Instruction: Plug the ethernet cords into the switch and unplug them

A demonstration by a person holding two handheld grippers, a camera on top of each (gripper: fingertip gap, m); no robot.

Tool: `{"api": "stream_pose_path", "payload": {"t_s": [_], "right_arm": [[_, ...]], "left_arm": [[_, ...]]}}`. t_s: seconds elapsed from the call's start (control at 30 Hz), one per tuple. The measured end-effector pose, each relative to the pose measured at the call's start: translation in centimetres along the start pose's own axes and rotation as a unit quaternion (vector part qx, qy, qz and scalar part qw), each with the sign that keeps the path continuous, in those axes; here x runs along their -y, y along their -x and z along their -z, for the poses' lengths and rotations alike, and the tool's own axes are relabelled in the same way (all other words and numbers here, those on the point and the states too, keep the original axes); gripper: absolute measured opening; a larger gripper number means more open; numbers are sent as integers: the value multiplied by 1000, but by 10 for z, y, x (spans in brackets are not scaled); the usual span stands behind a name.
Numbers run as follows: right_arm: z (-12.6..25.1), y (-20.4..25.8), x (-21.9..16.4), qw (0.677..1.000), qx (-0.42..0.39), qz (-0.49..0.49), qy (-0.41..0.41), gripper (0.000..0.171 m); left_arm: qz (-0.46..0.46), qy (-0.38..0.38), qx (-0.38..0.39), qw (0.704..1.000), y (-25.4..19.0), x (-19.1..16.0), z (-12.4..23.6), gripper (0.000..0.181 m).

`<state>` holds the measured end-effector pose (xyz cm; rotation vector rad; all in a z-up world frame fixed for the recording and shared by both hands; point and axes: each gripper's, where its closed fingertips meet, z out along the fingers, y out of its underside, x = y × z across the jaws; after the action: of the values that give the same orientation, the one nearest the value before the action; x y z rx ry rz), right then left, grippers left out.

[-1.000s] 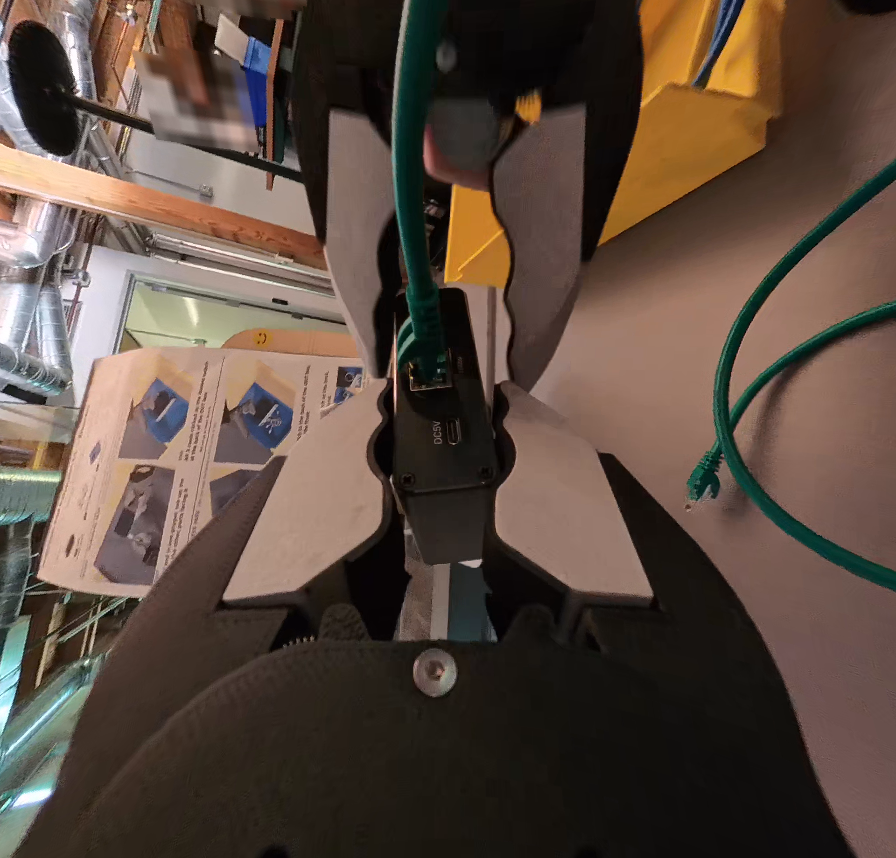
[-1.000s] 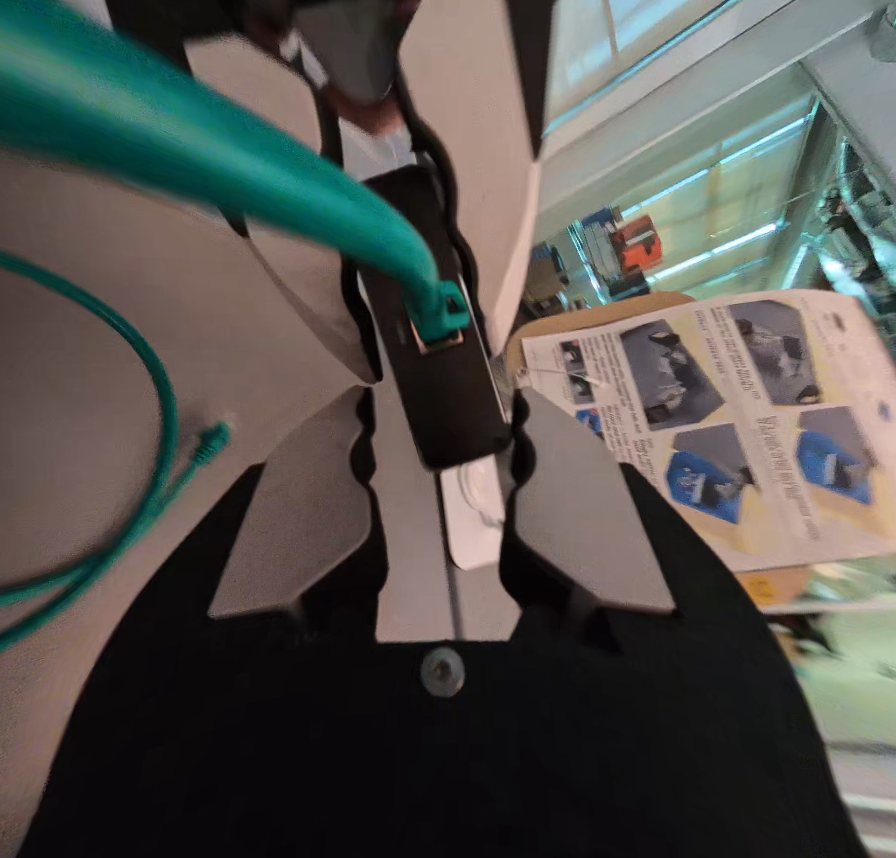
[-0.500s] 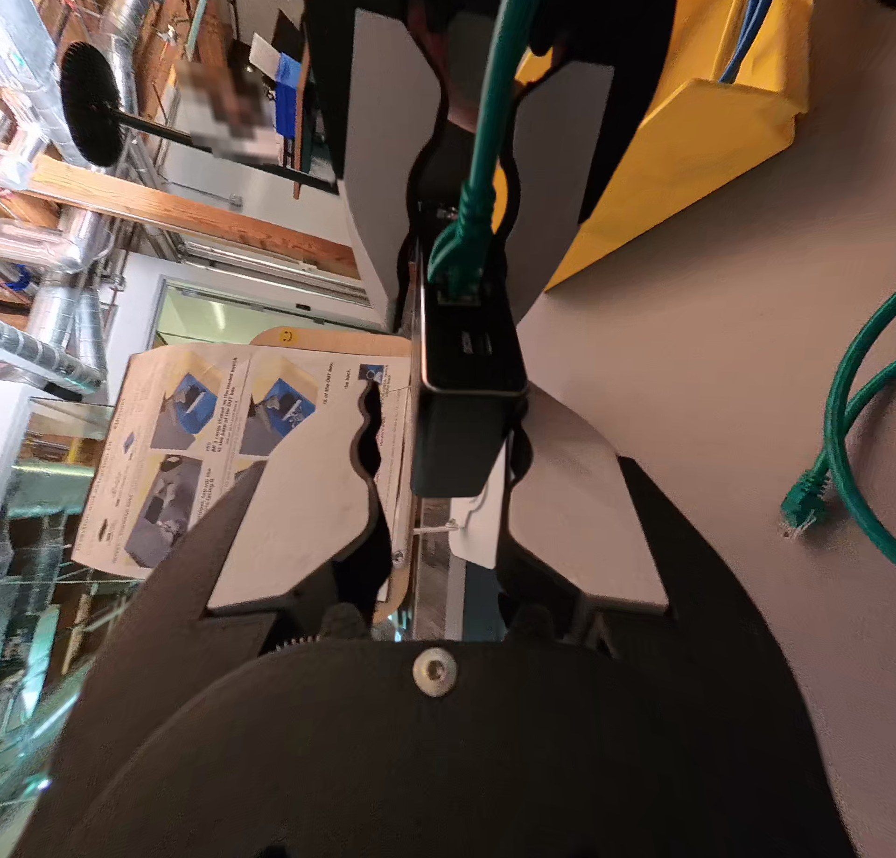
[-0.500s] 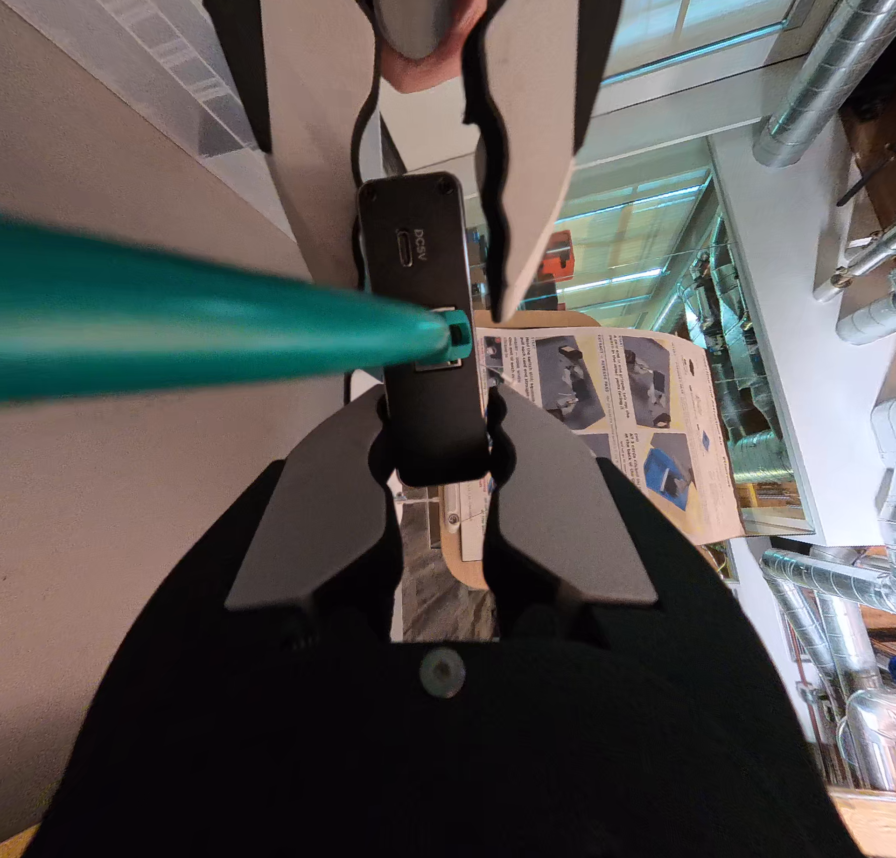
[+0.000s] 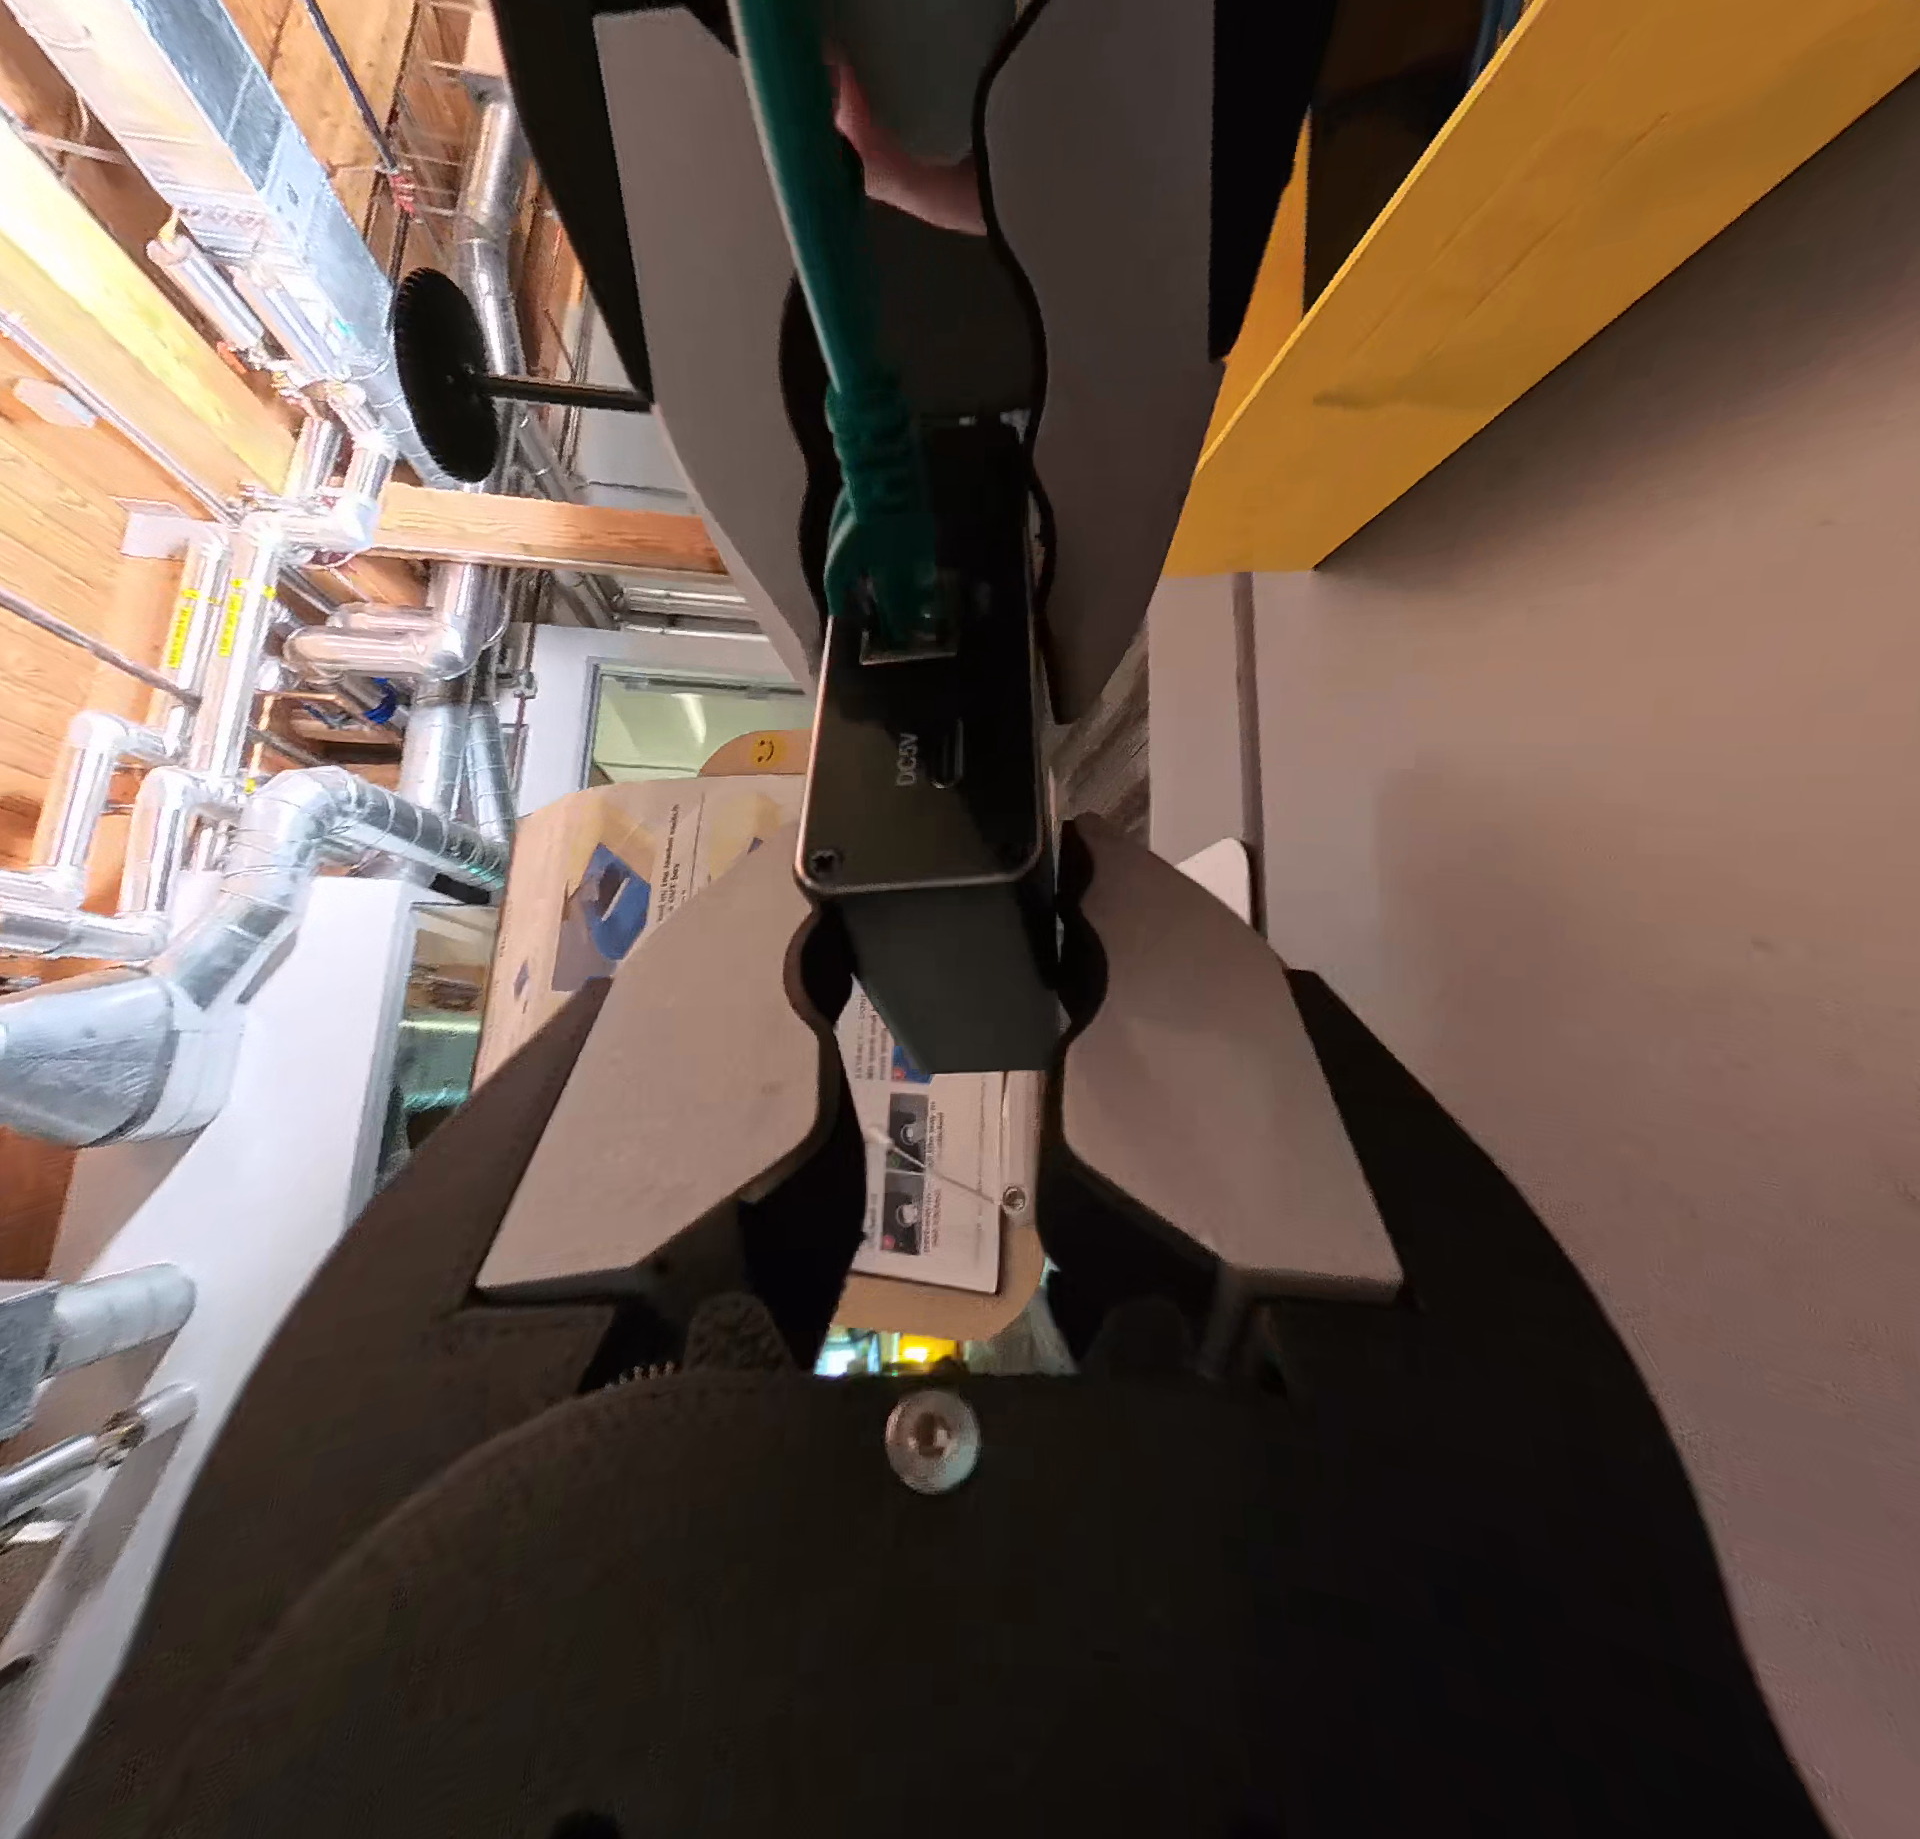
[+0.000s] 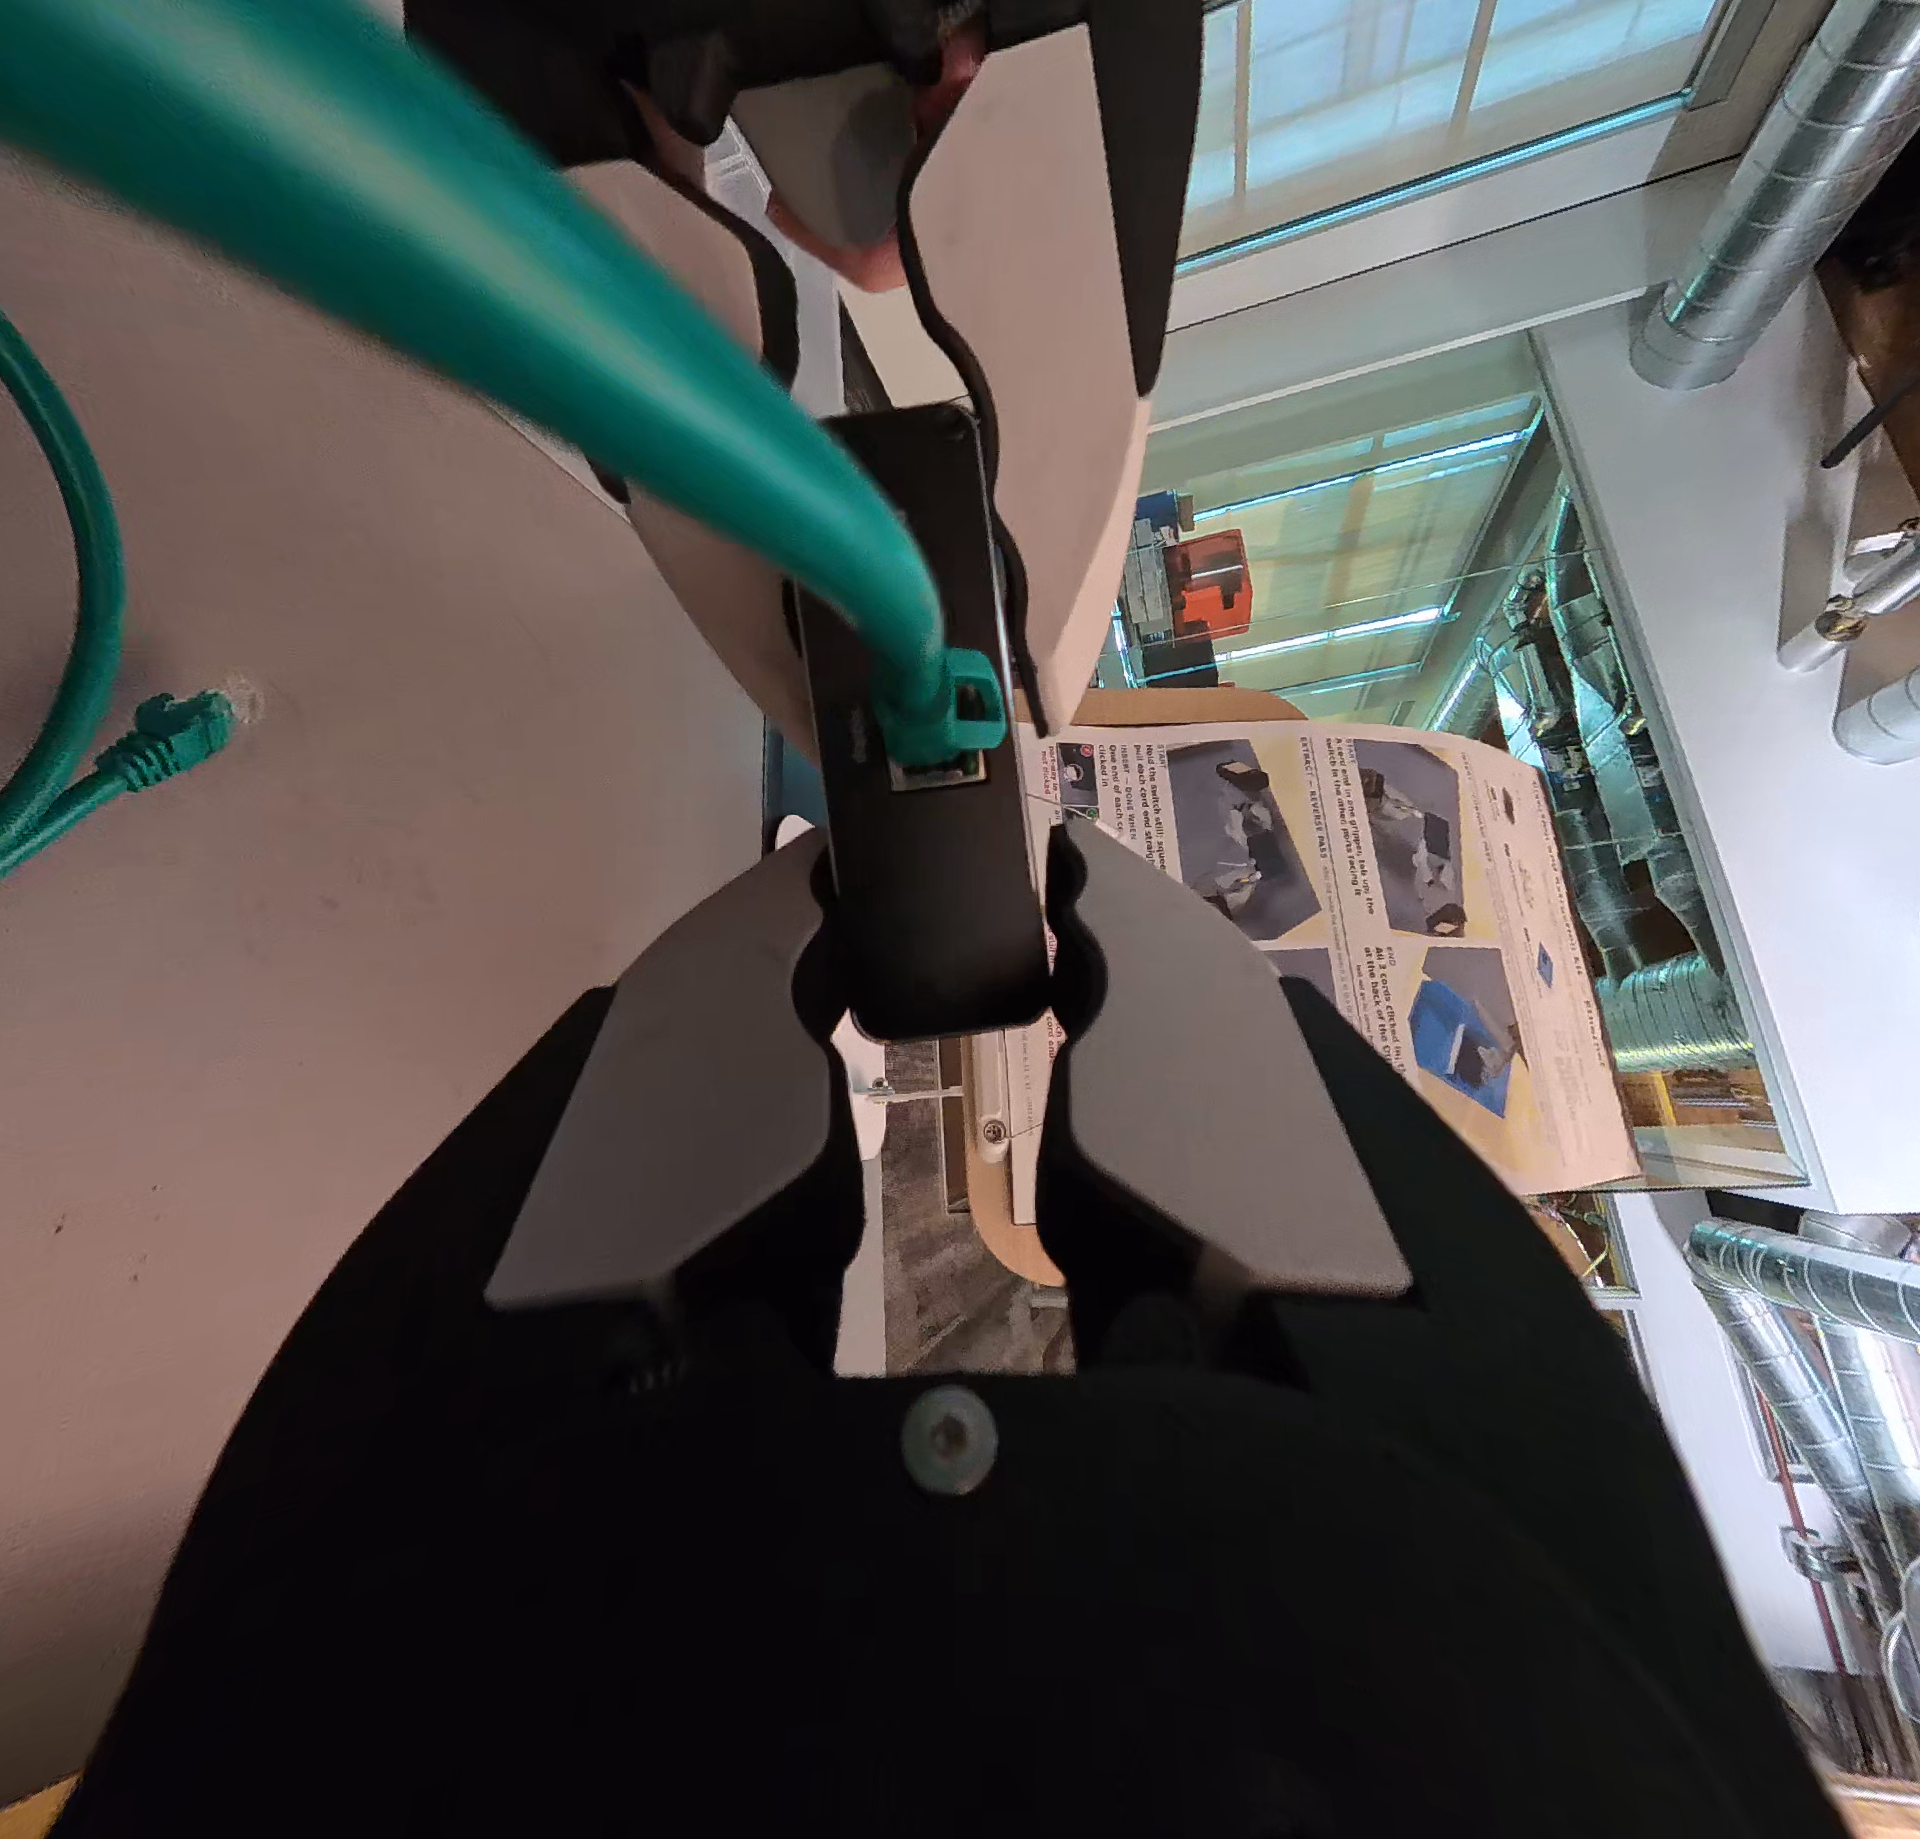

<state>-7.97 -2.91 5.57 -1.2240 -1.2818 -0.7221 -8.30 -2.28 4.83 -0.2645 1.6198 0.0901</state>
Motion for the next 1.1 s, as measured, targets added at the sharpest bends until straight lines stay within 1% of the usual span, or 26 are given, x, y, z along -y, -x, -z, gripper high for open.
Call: {"api": "stream_pose_path", "payload": {"t_s": [0.07, 0.17, 0.23, 0.3, 0.37, 0.43, 0.67, 0.97, 1.1], "right_arm": [[-3, 2, -4, 1000, 3, -21, -9, 37], [-10, 10, -13, 997, 26, -69, 7, 37], [-10, 11, -14, 997, 31, -61, 28, 36], [-5, 4, -2, 998, 17, -51, 13, 37], [2, -4, 8, 999, 2, -42, 1, 37], [5, -8, 15, 999, -8, -31, -1, 35], [-4, 0, 16, 1000, -2, -1, 21, 15], [-8, 3, 10, 998, -9, 34, 48, 15], [-4, -2, 16, 998, -17, 38, 51, 14]], "left_arm": [[-7, 17, -2, 1000, -1, -4, -2, 36], [-10, 49, -23, 998, -6, -13, -6, 36], [-1, 67, -35, 997, -9, -21, -7, 35], [2, 97, -41, 994, -8, -33, -8, 35], [11, 112, -43, 993, -7, -42, -7, 35], [12, 114, -41, 993, -5, -44, -6, 35], [12, 107, -44, 993, -6, -36, -6, 35], [30, 94, -68, 993, -10, -33, -4, 35], [43, 74, -54, 995, -5, -30, -2, 35]]}}
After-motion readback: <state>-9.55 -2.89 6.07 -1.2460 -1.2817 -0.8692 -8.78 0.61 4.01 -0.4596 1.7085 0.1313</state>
